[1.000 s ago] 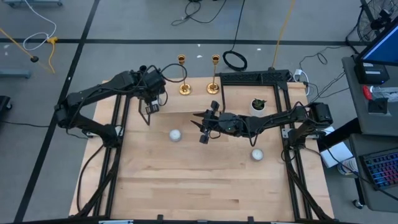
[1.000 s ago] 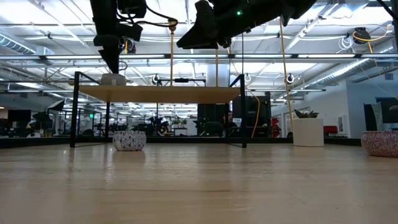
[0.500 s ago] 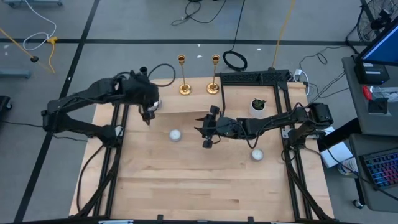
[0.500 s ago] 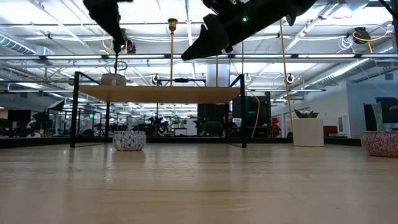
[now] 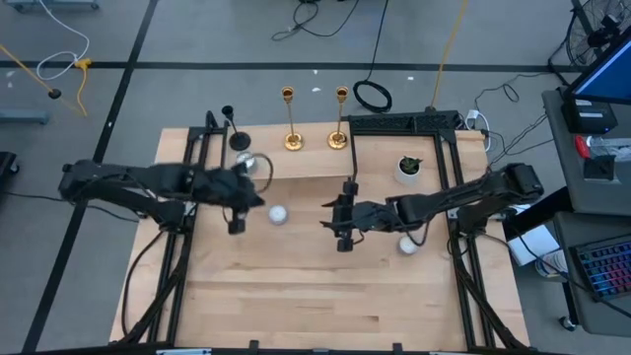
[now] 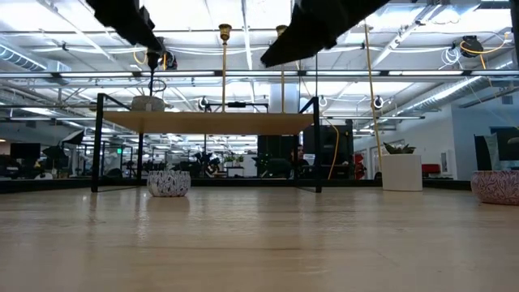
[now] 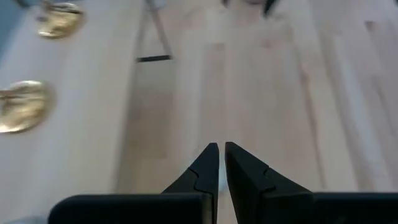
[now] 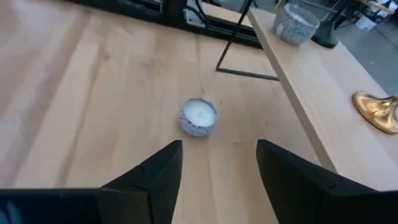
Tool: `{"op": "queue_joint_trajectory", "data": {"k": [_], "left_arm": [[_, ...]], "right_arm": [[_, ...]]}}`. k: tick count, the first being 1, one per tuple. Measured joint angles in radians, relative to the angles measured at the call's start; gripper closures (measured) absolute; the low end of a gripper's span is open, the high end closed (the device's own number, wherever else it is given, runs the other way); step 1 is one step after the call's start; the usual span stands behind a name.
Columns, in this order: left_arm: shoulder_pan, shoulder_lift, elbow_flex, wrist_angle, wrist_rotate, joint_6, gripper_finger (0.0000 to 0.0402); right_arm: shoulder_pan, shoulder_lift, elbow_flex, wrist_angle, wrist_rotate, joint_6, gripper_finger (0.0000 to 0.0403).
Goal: Pick & Place candle stick holders
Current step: Put the white patterned scented candle on the shelf
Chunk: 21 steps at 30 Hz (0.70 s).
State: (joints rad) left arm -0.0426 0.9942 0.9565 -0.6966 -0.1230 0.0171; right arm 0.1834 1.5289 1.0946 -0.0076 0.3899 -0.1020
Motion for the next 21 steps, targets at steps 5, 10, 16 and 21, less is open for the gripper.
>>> {"op": "queue_joint_trajectory", "data": {"k": [5, 10, 16, 21], "left_arm": [[-0.080, 0.038, -0.148, 0.215, -0.005, -0.051, 0.0366], [-0.098, 0.106, -0.210, 0.308, -0.009, -0.117, 0.0366], [-0.076, 0.204, -0.210, 0.342, -0.013, -0.062, 0.0366], [-0.039, 0.275, -0.211, 0.347, 0.009, -0.094, 0.0336]], "right_arm": [[0.013, -0.056, 0.000, -0.051, 0.001, 0.044, 0.0205], [0.015, -0.066, 0.000, -0.056, 0.001, 0.037, 0.0206], [0.015, -0.066, 0.000, -0.062, 0.001, 0.038, 0.0207], [0.015, -0.065, 0.000, -0.067, 0.001, 0.038, 0.0210]]}}
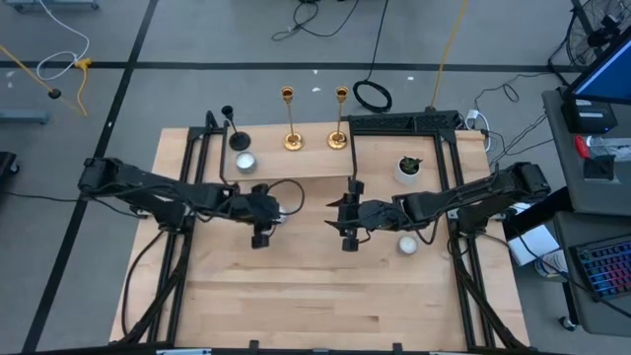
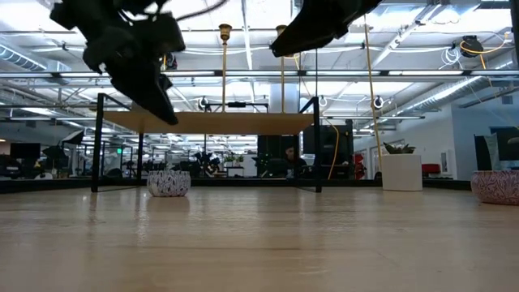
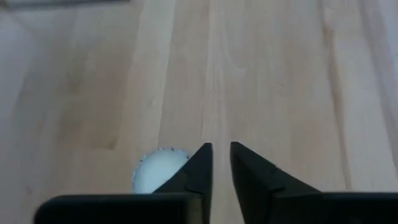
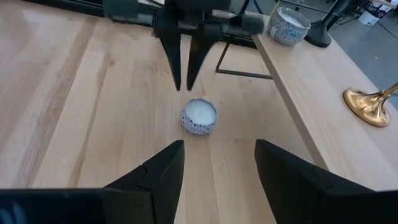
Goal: Pick & Place candle stick holders
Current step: Put the white patterned scented candle on the shelf
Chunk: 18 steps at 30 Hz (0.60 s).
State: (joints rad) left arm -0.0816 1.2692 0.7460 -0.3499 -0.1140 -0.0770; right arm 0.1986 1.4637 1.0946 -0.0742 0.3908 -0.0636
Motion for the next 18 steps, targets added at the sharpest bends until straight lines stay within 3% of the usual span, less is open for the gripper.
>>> {"op": "queue_joint_trajectory", "data": {"k": [8, 18], "left_arm": [[0.007, 0.088, 0.001, 0.032, 0.004, -0.020, 0.0250], [0.011, 0.180, 0.000, 0.023, -0.044, -0.107, 0.0243]], "right_arm": [[0.000, 0.000, 0.000, -0.011, 0.000, 0.000, 0.0211], [0.000, 0.000, 0.000, -0.013, 0.000, 0.000, 0.0213]]}}
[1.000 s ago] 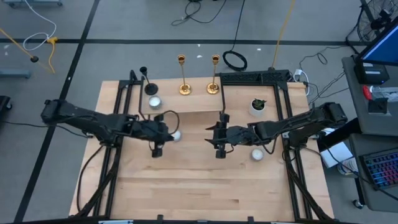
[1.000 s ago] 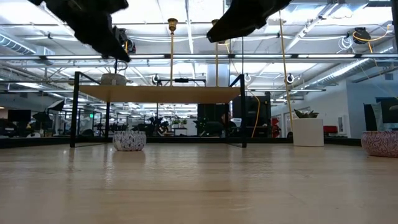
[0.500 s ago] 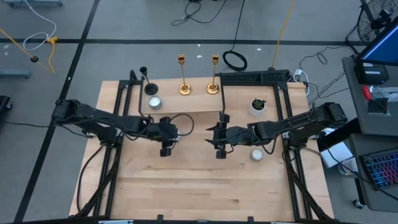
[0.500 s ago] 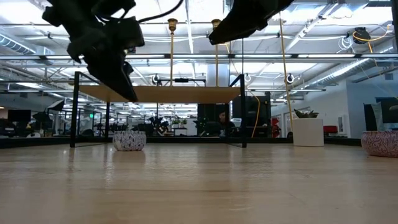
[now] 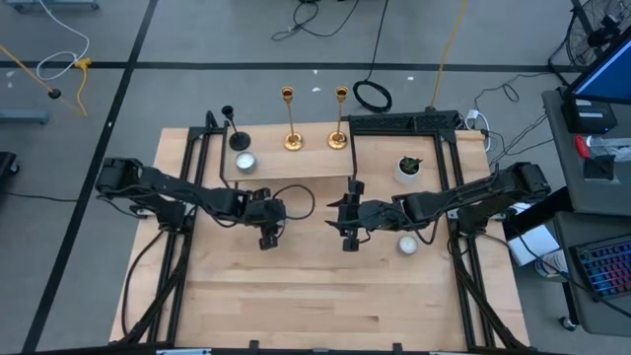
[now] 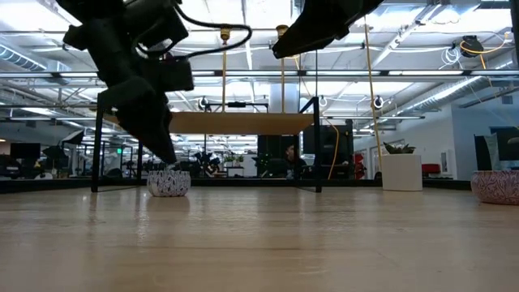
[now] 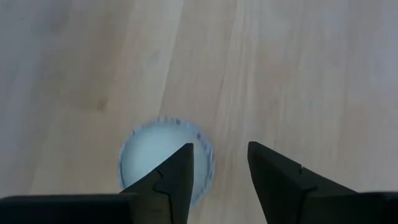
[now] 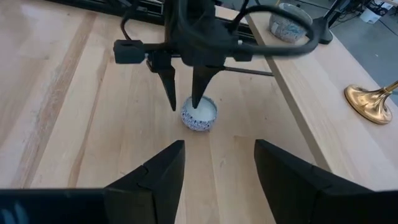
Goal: Pick & Place candle stick holders
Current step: Put the white patterned scented candle on the shelf
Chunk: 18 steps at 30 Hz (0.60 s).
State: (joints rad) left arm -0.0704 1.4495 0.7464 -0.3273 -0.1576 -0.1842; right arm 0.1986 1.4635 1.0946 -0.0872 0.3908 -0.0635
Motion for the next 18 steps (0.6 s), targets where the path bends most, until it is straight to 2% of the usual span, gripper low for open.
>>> {"op": "queue_joint_trajectory", "data": {"k": [18], "left_arm": [[0.000, 0.050, 0.000, -0.010, -0.052, 0.000, 0.0243]], "right_arm": [[0.000, 0.000, 0.000, 0.000, 0.000, 0.000, 0.0212]]}}
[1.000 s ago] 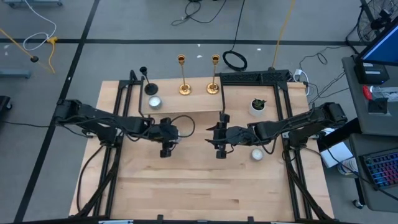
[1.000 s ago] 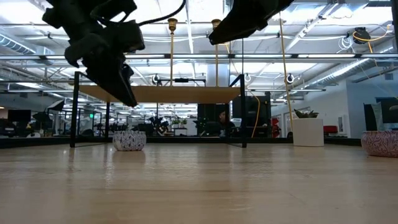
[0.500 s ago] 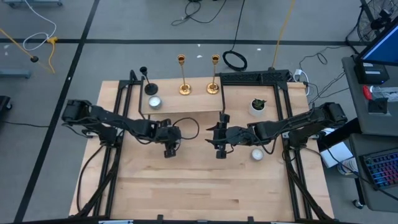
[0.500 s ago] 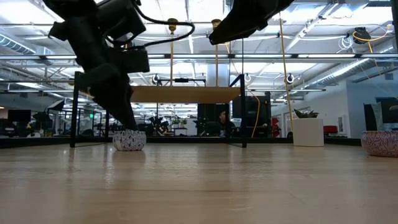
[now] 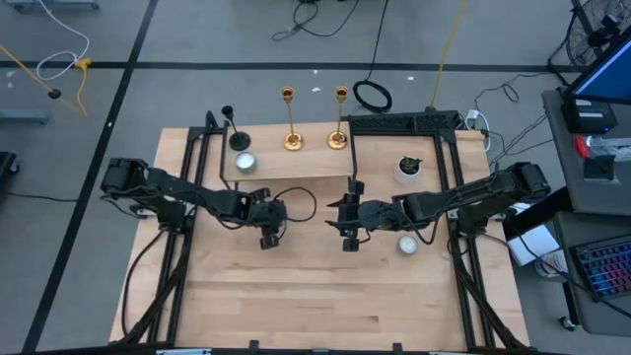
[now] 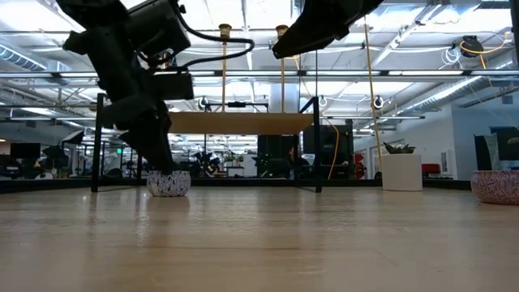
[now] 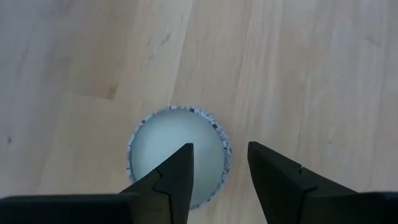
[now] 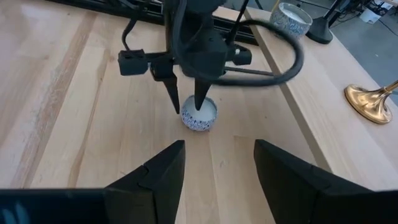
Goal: Pick & Place candle stick holders
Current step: Put the white patterned scented candle on the shelf
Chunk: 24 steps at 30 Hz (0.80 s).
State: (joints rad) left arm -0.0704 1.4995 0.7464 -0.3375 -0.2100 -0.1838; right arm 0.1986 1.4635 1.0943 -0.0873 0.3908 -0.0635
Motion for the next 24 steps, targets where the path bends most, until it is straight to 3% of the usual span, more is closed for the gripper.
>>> {"op": "queue_joint_trajectory", "data": {"k": [10, 14, 19, 24], "left_arm": [[-0.001, 0.032, 0.000, 0.000, 0.008, 0.004, 0.0249], [-0.001, 0.032, 0.000, -0.003, 0.008, 0.029, 0.0294], [-0.001, 0.032, 0.000, -0.004, 0.007, 0.043, 0.0382], [-0.007, 0.032, 0.000, -0.003, -0.006, 0.025, 0.0387]], "right_arm": [[0.000, 0.000, 0.000, -0.001, -0.002, 0.000, 0.0217], [0.000, 0.000, 0.000, -0.001, -0.002, 0.000, 0.0218], [0.000, 0.000, 0.000, -0.001, -0.002, 0.000, 0.0219], [0.000, 0.000, 0.000, -0.001, -0.002, 0.000, 0.0218]]}}
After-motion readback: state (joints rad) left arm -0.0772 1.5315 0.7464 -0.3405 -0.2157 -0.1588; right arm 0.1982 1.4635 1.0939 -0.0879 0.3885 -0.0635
